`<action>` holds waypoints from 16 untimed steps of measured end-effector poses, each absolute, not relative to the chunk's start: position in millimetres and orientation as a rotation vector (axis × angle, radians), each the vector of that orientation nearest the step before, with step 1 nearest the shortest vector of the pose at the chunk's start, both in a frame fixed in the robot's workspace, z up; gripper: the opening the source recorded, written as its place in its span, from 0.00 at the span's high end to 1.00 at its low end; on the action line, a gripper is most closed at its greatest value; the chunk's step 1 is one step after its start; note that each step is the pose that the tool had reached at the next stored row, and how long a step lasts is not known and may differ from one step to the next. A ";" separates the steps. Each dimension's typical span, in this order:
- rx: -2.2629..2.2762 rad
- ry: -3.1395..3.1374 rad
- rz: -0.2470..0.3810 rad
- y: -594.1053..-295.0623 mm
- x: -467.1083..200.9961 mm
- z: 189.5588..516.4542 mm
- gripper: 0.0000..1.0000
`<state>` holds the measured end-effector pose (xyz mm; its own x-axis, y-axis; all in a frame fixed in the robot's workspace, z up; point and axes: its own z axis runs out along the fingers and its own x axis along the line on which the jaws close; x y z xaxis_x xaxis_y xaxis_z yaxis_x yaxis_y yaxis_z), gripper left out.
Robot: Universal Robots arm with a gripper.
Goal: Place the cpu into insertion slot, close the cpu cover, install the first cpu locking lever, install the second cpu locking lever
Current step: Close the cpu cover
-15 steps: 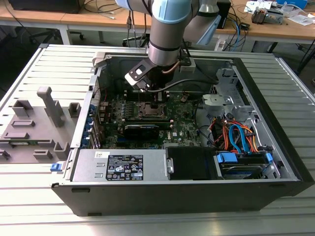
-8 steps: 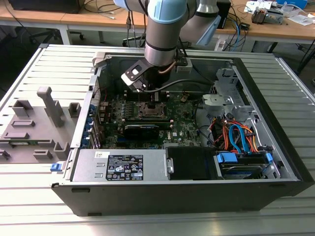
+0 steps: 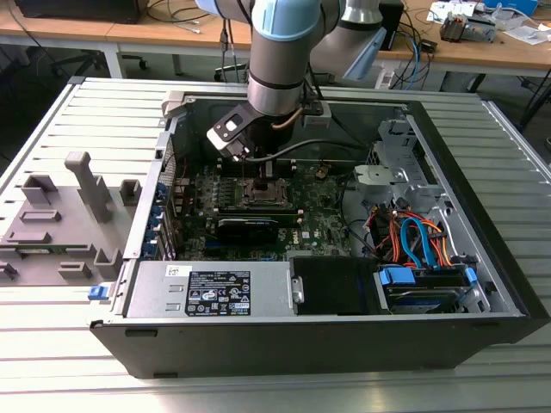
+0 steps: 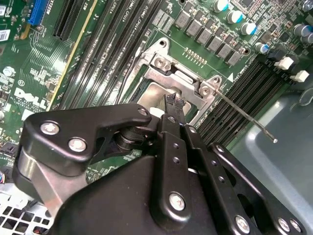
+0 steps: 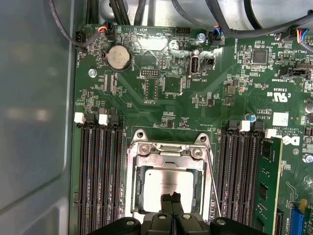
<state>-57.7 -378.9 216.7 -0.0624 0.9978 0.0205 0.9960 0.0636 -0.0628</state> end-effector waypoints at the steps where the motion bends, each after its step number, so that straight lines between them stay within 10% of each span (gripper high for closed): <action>1: -2.110 -2.248 0.049 -378.9 -58.3 216.6 0.89; 16: -2.110 -2.248 0.049 -378.9 -66.9 215.5 0.89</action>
